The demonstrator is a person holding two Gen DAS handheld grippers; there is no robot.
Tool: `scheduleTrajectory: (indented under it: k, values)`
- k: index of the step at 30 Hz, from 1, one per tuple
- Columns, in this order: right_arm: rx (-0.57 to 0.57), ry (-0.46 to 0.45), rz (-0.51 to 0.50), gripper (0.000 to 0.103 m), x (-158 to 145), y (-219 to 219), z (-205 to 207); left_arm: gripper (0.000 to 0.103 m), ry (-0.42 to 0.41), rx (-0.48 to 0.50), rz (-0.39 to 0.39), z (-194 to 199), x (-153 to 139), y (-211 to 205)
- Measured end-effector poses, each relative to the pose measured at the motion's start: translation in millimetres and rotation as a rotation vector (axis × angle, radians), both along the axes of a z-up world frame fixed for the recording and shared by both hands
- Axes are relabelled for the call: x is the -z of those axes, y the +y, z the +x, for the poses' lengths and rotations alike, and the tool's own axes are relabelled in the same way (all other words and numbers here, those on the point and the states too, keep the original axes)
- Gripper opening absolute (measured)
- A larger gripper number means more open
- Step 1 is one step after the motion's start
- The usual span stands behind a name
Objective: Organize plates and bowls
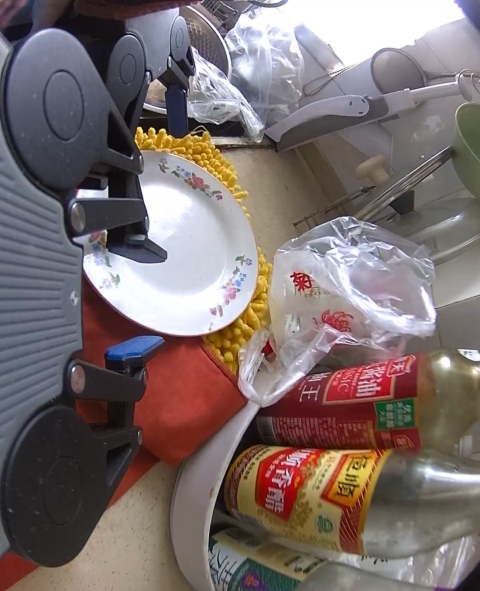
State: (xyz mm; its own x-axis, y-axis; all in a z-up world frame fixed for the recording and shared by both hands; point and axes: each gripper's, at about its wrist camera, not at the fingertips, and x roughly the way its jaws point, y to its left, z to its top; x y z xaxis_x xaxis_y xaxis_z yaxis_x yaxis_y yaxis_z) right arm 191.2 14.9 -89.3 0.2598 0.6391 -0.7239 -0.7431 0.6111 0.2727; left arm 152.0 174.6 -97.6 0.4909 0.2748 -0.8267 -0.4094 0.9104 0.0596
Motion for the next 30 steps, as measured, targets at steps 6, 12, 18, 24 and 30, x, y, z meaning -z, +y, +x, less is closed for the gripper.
scheduleTrajectory:
  k: [6,12,18,24,30]
  values:
    - [-0.006,0.031,-0.017,0.044,12,12,8,0.103,0.005,0.009,-0.038,10,10,9]
    - [-0.004,0.050,-0.015,0.045,16,16,15,0.103,-0.002,0.026,-0.044,17,11,12]
    - [-0.008,0.058,-0.011,0.045,18,18,18,0.103,-0.011,0.035,-0.062,18,13,15]
    - [-0.014,0.058,-0.008,0.045,15,14,15,0.103,-0.017,0.024,-0.086,11,13,18]
    - [-0.038,0.048,-0.018,0.046,17,13,14,0.103,-0.028,-0.003,-0.107,7,14,23]
